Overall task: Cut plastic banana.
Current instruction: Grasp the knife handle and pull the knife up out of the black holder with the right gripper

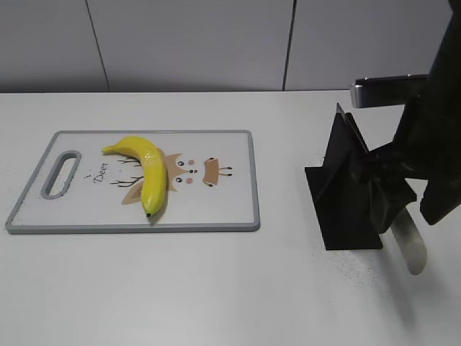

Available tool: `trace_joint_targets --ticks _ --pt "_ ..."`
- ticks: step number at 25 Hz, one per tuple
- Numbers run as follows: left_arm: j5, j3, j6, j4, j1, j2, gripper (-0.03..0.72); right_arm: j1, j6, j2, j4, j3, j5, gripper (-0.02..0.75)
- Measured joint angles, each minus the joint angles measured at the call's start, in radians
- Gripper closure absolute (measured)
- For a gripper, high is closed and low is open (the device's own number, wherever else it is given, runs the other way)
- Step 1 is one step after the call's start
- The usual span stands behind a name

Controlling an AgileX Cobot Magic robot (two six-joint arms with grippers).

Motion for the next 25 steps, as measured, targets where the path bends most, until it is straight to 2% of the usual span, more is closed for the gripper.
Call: trace_joint_targets --ticks 4,7,12,25 --pt "0.0 0.0 0.0 0.0 0.0 0.0 0.131 0.0 0.009 0.066 0.0 0.0 -0.015 0.252" --pt "0.0 0.0 0.0 0.0 0.0 0.0 0.131 0.001 0.029 0.097 0.0 0.0 -0.016 0.297" --pt "0.0 0.0 0.0 0.0 0.0 0.0 0.131 0.001 0.072 0.102 0.018 0.0 -0.015 0.572" --pt "0.0 0.0 0.0 0.0 0.0 0.0 0.142 0.001 0.102 0.058 0.041 -0.016 -0.007 0.573"
